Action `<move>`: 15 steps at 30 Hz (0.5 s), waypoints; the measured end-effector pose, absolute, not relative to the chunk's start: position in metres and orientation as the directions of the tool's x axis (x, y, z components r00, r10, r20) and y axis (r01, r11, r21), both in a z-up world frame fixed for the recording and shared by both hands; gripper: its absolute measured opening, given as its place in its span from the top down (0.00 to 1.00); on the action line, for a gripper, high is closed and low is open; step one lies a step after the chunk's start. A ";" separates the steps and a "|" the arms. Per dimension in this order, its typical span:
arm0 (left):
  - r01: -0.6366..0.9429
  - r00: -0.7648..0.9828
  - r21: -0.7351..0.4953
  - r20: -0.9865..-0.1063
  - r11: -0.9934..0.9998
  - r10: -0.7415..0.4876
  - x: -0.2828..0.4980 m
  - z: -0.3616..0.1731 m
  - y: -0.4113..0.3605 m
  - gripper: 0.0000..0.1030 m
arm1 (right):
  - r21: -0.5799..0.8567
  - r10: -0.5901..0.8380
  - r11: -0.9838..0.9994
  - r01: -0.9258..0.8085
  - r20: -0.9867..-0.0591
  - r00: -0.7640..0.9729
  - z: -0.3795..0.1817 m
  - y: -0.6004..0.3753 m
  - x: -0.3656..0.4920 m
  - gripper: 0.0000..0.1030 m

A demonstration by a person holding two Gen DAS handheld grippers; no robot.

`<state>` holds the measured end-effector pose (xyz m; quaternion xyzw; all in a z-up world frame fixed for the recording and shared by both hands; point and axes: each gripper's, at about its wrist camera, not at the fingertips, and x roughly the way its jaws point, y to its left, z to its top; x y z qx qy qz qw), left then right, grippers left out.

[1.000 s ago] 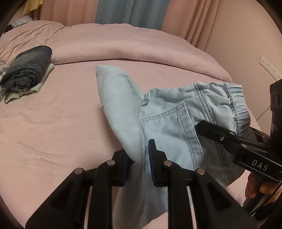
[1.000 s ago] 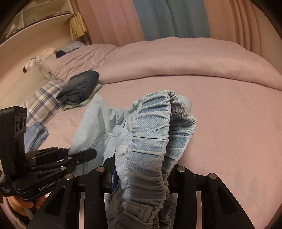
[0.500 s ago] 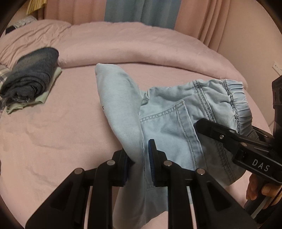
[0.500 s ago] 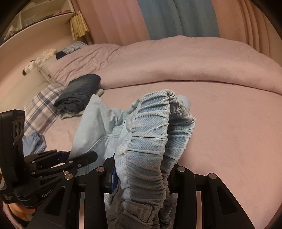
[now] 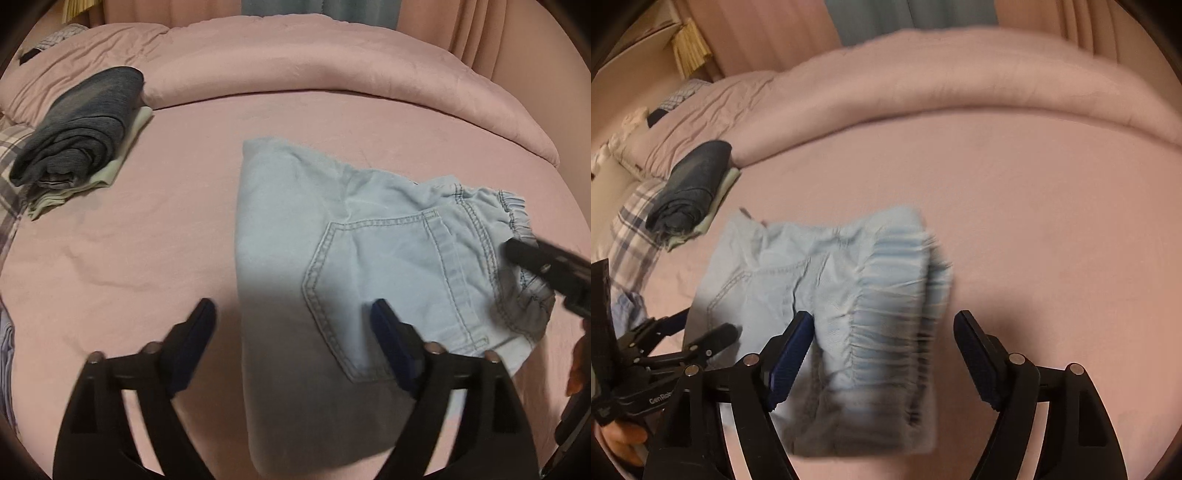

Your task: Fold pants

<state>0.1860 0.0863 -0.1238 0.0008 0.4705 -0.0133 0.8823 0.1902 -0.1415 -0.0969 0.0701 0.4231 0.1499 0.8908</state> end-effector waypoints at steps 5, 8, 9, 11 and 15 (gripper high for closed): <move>0.018 0.597 0.005 -0.803 1.000 -0.006 0.172 -0.110 0.082 0.01 | 0.150 0.289 0.956 -0.253 -0.641 0.712 -0.070 -0.149 0.161 0.24; 0.022 0.588 -0.018 -0.808 1.000 -0.027 0.169 -0.111 0.077 0.01 | 0.082 0.304 0.941 -0.327 -0.625 0.719 -0.070 -0.138 0.143 0.44; 0.021 0.583 -0.020 -0.812 1.000 -0.028 0.169 -0.114 0.075 0.01 | 0.042 0.297 0.936 -0.348 -0.624 0.723 -0.073 -0.132 0.138 0.50; 0.036 0.575 -0.020 -0.817 0.999 -0.037 0.171 -0.119 0.070 0.01 | 0.012 0.297 0.924 -0.381 -0.648 0.701 -0.083 -0.122 0.137 0.52; 0.046 0.544 -0.011 -0.838 0.999 -0.034 0.174 -0.132 0.061 0.01 | -0.046 0.234 0.921 -0.386 -0.727 0.646 -0.119 -0.113 0.152 0.53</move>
